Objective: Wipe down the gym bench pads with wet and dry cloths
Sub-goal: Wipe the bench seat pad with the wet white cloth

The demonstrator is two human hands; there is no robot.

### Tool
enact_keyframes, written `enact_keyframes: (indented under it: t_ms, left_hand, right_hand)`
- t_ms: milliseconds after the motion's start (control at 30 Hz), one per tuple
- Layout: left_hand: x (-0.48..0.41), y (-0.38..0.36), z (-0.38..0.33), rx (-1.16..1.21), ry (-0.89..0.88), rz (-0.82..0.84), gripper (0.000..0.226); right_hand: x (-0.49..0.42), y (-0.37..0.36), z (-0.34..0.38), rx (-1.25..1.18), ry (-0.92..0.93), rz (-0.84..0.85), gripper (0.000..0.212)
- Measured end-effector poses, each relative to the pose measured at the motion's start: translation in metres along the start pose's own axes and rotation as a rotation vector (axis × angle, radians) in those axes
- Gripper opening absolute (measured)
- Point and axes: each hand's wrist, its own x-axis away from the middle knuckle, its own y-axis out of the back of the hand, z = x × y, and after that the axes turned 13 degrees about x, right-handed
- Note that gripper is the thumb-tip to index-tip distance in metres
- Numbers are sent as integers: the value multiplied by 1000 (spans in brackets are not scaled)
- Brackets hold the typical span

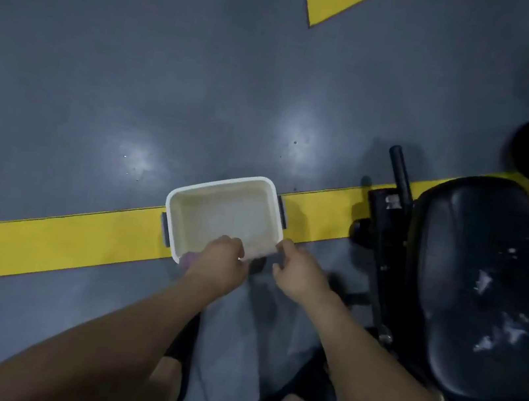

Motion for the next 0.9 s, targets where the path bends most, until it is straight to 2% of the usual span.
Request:
enact_keyframes:
  t_ms: [100,167,300,400,467,533,633,700,800,867,900]
  left_hand:
    - [-35,-37,11,-78,-67,13,39]
    - [-55,-56,20,-134,-53,27,45]
    - [-74,-66,27,-307,-109,42,23]
    - [-62,-50,24,-286,-208,21,17]
    - [-53,-36,22,-151,-241,-34,16]
    - [-39,-15,12,78,-193,-80,19]
    - [-16,26,-20,702,19,41,40]
    - [1,48,-40,996,129,136,47]
    - [25,69,-58,1277,100,163,32]
    - [31,73,-62,1365,53,74,8]
    - [33,75,-61,1357,56,34,8]
  right_hand:
    - [-34,-37,-10,35,22,-1,47]
    - [-50,-56,-15,83,28,-2,37]
    - [-63,-68,-22,227,101,-149,17]
    - [-49,-55,-16,239,155,-254,11]
    - [-39,-42,-11,82,164,-284,8]
    - [-20,-22,-1,-110,150,-315,4]
    - [12,15,27,-364,112,-357,9]
    - [31,36,48,-466,93,-393,13]
    - [59,59,78,-508,131,-421,22]
    - [73,69,93,-437,185,-389,25]
    - [79,71,97,-380,211,-364,25]
